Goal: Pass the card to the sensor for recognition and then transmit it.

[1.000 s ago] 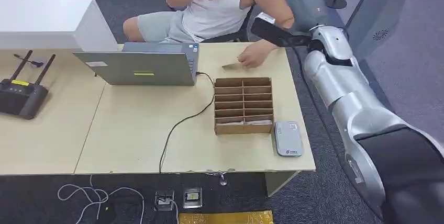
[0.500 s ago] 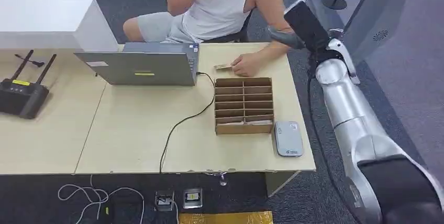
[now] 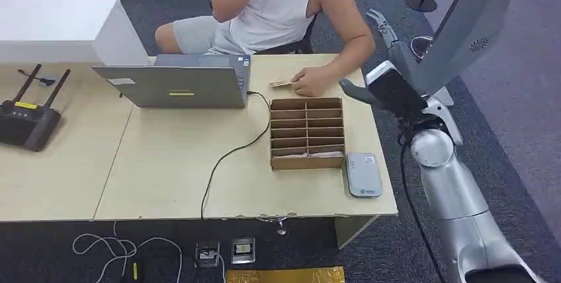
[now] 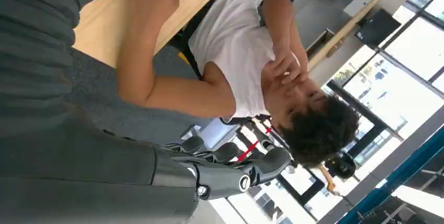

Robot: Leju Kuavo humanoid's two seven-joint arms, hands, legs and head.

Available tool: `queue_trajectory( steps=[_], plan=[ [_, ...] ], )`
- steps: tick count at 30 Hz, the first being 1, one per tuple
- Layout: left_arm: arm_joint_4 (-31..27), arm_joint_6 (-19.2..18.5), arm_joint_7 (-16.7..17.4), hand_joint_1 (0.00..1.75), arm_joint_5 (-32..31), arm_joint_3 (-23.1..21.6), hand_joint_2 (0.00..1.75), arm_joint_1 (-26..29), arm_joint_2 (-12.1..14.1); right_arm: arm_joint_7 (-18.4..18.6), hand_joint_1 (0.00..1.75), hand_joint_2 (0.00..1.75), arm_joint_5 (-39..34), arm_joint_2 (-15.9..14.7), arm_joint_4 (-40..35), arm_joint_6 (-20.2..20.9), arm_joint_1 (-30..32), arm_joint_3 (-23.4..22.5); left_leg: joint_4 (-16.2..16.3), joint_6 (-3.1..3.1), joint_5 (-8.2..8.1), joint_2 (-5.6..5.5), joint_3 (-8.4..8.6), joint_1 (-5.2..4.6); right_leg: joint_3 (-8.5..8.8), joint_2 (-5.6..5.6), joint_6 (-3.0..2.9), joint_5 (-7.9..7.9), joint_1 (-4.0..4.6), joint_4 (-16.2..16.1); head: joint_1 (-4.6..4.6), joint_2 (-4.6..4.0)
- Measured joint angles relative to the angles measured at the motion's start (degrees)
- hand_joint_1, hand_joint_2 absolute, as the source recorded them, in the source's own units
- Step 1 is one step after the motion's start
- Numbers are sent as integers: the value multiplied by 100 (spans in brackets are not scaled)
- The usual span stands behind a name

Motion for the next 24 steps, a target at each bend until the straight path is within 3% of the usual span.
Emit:
queue_trajectory(
  steps=[7,24],
  plan=[
    [2,105,57,0,123,18,0,75,-83,-103,0,175,265,-11,-46,44,366,11,1,0,0,-3,-2,-1,1,-3,0,0,-2,-1,0,0],
    [4,46,63,0,50,20,0,92,-142,253,0,175,1331,-77,-452,643,1434,-4,0,0,0,-2,-2,-1,0,-3,-1,-1,-1,-2,0,0]
  ],
)
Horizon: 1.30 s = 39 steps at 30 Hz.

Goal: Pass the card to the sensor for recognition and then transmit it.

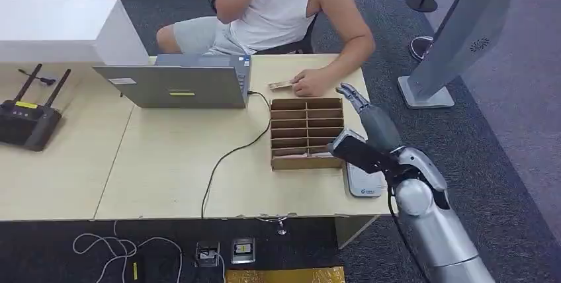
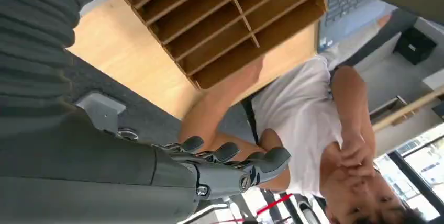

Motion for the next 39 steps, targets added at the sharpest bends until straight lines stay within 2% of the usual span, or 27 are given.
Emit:
queue_trajectory(
  steps=[12,17,20,23,25,39],
  plan=[
    [0,-20,4,0,-7,0,0,2,4,118,0,175,90,-57,-132,-26,413,4,0,0,0,0,-1,0,0,0,0,0,0,0,0,0],
    [0,-31,57,0,6,33,0,2,17,339,0,175,206,-81,-256,-33,574,4,0,0,0,0,-1,0,0,0,0,0,0,0,0,0],
    [0,-42,98,0,9,42,0,2,33,744,0,175,699,-120,-486,-41,708,7,0,0,0,0,-1,0,-1,0,0,0,0,0,0,0],
    [0,-44,118,0,-13,42,0,2,33,1158,0,175,1541,-131,-708,-81,842,22,-1,0,-1,0,-2,0,0,0,-1,-1,0,0,0,0],
    [0,-44,120,0,-50,42,0,2,31,1285,0,175,1956,-131,-802,-96,899,59,-1,0,-1,0,-2,0,0,0,-1,-1,0,0,0,0],
    [0,9,120,0,-57,44,0,0,2,1174,0,175,2359,-83,-1047,-24,979,181,-1,0,-1,0,-3,0,0,0,-1,-1,0,0,0,0]
  ],
)
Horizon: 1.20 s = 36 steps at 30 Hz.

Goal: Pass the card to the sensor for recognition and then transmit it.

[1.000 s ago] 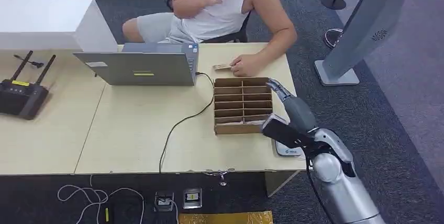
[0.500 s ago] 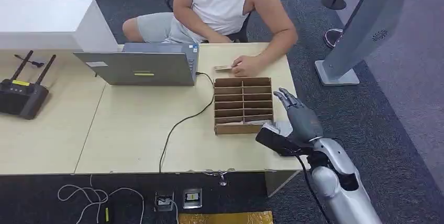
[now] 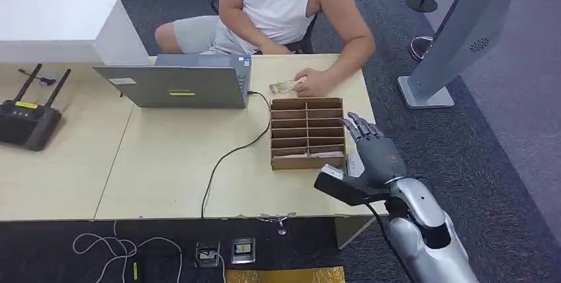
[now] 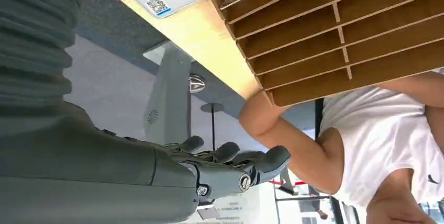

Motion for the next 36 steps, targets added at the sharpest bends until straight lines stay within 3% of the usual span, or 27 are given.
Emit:
queue_trajectory(
  steps=[17,22,36],
  plan=[
    [0,13,0,0,-57,0,0,-2,-2,-157,0,175,432,124,37,-70,-80,9,-1,0,0,-1,-5,0,0,-1,0,0,0,1,0,0],
    [0,4,0,0,-98,0,0,-19,-24,-175,0,175,929,348,545,-317,-322,120,-1,-1,1,-3,-4,1,0,-7,-1,0,1,1,2,0],
    [0,-28,0,0,-101,0,0,-15,-22,-109,0,175,1097,588,1139,-308,-431,157,-1,-1,1,-4,-7,0,-2,-8,-1,-1,1,1,0,0]
  ],
)
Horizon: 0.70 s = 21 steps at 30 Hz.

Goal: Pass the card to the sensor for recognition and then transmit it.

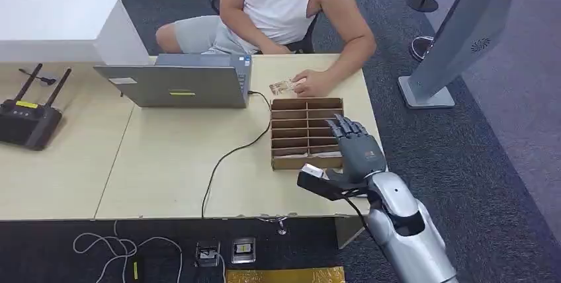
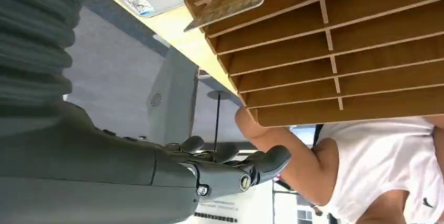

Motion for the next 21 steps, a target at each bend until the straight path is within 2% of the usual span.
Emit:
queue_trajectory(
  steps=[21],
  plan=[
    [-2,-24,0,0,-20,0,0,-14,2,-120,0,175,15,140,315,15,-19,0,0,0,0,0,1,0,-1,3,0,0,0,0,0,0]
  ],
)
